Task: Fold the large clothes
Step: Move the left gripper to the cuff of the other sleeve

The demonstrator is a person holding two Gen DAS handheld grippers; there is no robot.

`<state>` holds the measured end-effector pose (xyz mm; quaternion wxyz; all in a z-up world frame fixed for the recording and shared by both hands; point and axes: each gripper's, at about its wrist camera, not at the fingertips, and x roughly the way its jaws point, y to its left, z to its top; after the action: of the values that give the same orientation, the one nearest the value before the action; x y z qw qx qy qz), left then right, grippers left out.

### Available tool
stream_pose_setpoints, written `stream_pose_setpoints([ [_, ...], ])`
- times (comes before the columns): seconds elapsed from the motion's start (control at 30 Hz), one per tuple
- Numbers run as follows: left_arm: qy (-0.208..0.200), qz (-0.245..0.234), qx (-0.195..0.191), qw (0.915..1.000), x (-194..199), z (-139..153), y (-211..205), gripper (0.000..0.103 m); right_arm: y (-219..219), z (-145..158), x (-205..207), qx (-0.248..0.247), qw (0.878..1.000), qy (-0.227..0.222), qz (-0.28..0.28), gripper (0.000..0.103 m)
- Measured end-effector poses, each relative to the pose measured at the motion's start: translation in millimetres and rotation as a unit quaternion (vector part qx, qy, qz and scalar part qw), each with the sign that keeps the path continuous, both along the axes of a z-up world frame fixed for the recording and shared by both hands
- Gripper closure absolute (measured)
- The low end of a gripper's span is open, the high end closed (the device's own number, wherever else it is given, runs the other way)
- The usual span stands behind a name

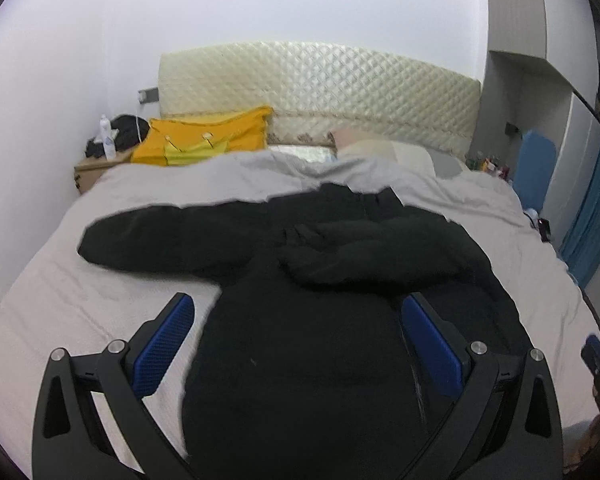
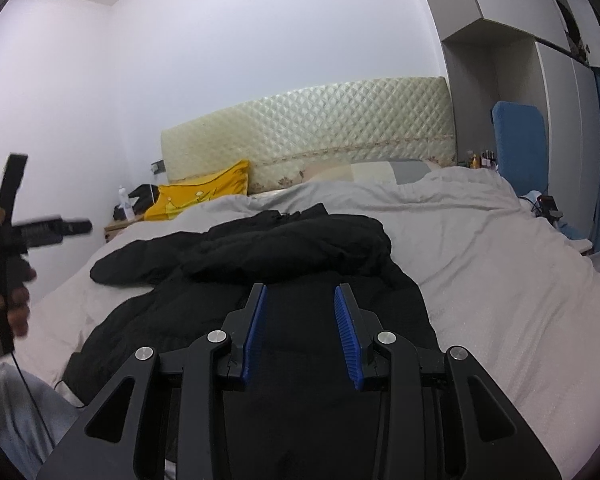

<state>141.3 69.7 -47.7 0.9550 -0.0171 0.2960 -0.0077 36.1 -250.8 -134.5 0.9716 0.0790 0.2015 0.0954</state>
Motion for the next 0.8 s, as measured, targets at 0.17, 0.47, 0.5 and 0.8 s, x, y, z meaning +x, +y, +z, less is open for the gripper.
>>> stream_pose_setpoints([
  [0.17, -0.029, 0.013, 0.032, 0.999, 25, 21, 26, 0.0, -1, -4, 7, 0.004, 1.0, 0.014, 0.001, 0.067],
  [0.47, -0.02, 0.039, -0.034, 0.9985, 86, 40, 101, 0.0, -4, -11, 13, 0.006, 1.0, 0.023, -0.01, 0.053],
  [0.5, -0.018, 0.043, -0.038, 0.9982, 92, 41, 111, 0.0, -3, -12, 14, 0.005, 1.0, 0.025, -0.011, 0.051],
  [0.8, -0.008, 0.087, -0.044, 0.9952, 131, 27, 195, 0.0, 6, -16, 23, -0.004, 1.0, 0.027, -0.01, 0.027],
])
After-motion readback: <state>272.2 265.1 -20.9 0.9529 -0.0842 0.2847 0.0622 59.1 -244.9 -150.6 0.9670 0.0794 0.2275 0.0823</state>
